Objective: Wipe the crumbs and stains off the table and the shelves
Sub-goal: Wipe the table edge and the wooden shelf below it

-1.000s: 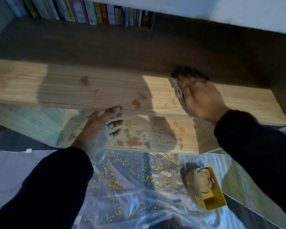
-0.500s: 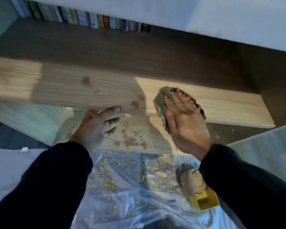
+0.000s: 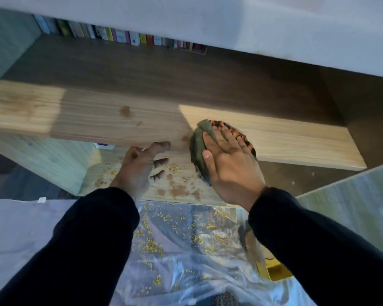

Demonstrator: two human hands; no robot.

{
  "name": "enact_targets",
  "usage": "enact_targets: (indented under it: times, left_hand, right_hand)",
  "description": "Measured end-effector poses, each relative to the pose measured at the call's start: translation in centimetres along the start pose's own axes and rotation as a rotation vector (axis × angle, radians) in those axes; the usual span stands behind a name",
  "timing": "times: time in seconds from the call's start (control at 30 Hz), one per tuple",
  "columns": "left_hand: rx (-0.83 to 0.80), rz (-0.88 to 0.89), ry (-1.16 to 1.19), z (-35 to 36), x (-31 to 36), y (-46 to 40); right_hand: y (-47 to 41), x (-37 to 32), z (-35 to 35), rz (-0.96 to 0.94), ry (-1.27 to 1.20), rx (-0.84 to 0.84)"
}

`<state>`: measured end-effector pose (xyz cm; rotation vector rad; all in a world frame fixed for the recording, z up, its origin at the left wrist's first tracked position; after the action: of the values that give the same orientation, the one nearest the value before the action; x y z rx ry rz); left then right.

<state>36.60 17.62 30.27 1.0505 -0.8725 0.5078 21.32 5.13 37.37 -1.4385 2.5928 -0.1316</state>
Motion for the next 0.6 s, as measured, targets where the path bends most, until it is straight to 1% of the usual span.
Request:
enact_targets:
  times: [0.07,0.13,0.2,0.27,0.3,0.4,0.43,0.5,0.53,0.6]
  left_hand:
    - [-0.006,-0.008,-0.012,0.0,0.0,0.1]
    - [-0.021,0.006,-0.025,-0.1,-0.1,-0.2]
    - [-0.022,0.013,0.002,-0.1,-0.4,-0.5]
    - [0.019,0.031,0.034,0.1,-0.8,-0.6]
    - [0.039,0.035,0.048,0.2,-0.9,-0.5]
    - [0.029,0.054,0.102,0.6,-1.2,-0.4]
    - [0.024,0.050,0.093,0.6,-1.2,-0.5]
    - [0.008,0.052,0.078,0.5,-1.2,-0.7]
    - [-0.006,0.058,0.074,0.5,-1.2,-0.9]
    - [-0.020,0.044,0.043,0.3,-0.9,-1.0]
  right_hand:
    - [1.7,1.1,-0.7,-0.027,-0.015,-0.040]
    - [0.1,3.5,-1.0,-0.011,0.029,-0.024]
    - [-4.4,6.5,-0.9,0.069,0.068,-0.033]
    - [-10.0,8.8,-0.4,0.135,0.113,-0.067]
    - [-12.8,9.2,-0.2,0.153,0.126,-0.051]
    - [-19.2,9.7,1.6,0.300,0.102,0.003]
    - [-20.6,9.7,2.9,0.305,0.112,0.009]
    - [-21.0,7.8,4.3,0.153,0.132,0.008]
    - [-19.7,6.1,4.1,0.065,0.128,0.000]
    - [-15.3,3.8,2.6,-0.023,0.015,-0.019]
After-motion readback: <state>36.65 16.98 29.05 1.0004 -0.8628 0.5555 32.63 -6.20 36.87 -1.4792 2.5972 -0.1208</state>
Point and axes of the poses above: each hand's wrist, its own y-axis away from the middle knuckle, its own z-axis out of the palm, x = y × z, the point moved 5 cm from there along -y, towards the middle knuckle, and after that the axes turned 10 degrees about x, right-handed, at the moved point
